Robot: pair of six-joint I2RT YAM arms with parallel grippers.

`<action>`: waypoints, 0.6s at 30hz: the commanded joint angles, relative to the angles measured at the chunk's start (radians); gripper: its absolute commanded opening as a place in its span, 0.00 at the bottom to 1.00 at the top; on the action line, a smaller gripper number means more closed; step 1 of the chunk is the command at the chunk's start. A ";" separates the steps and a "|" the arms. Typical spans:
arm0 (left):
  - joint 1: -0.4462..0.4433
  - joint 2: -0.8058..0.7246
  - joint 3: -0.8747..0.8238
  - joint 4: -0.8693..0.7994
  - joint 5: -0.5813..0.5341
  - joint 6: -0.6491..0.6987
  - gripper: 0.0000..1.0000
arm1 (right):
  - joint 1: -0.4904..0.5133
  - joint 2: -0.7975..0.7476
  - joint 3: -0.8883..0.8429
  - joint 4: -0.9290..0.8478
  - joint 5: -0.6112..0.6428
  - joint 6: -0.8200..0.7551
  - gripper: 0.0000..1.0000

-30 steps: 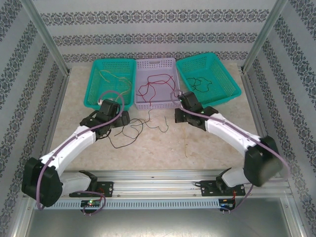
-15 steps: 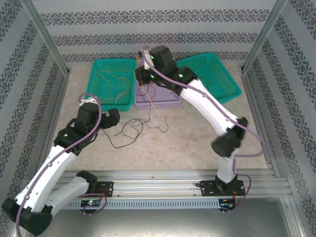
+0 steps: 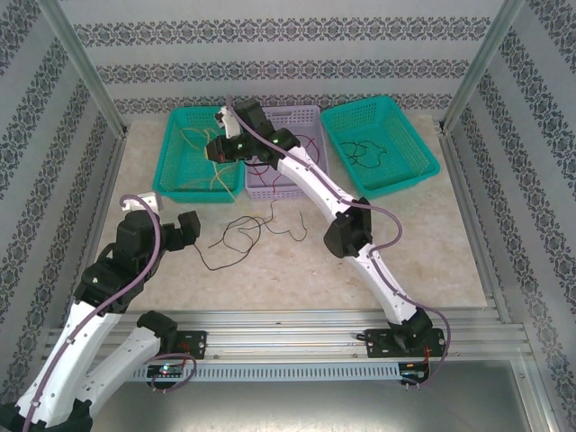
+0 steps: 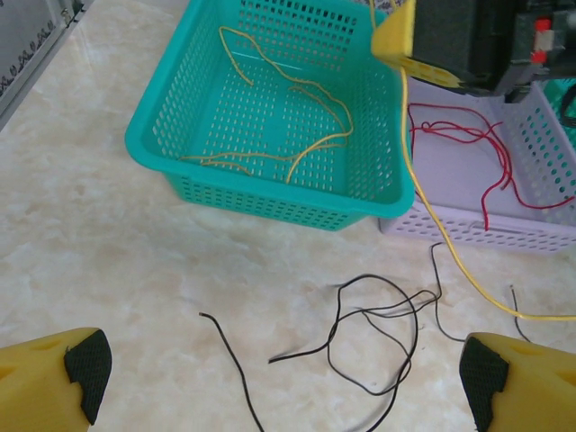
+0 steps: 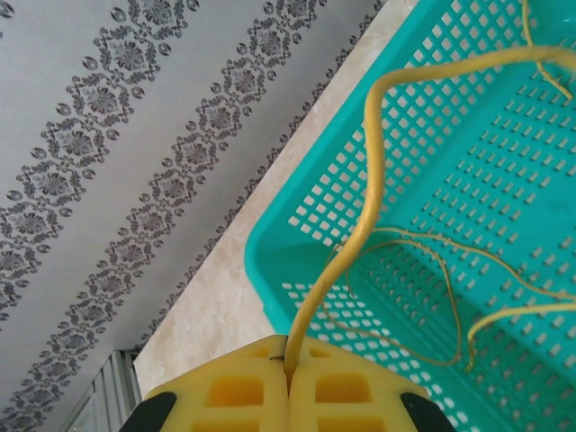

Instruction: Untangle the cables

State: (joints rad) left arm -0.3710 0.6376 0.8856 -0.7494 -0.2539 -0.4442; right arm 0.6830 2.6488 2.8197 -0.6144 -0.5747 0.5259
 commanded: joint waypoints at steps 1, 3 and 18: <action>0.012 0.006 -0.003 -0.022 -0.020 0.030 1.00 | -0.039 0.069 0.041 0.148 -0.078 0.120 0.00; 0.013 0.009 -0.002 -0.022 -0.017 0.030 1.00 | -0.047 0.104 0.058 0.174 -0.092 0.154 0.00; 0.042 0.019 -0.004 -0.019 -0.003 0.034 1.00 | -0.031 0.200 0.058 0.254 -0.125 0.254 0.16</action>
State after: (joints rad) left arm -0.3447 0.6540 0.8852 -0.7494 -0.2554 -0.4290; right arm 0.6376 2.8437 2.8449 -0.3702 -0.6792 0.7742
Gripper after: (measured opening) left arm 0.999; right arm 0.129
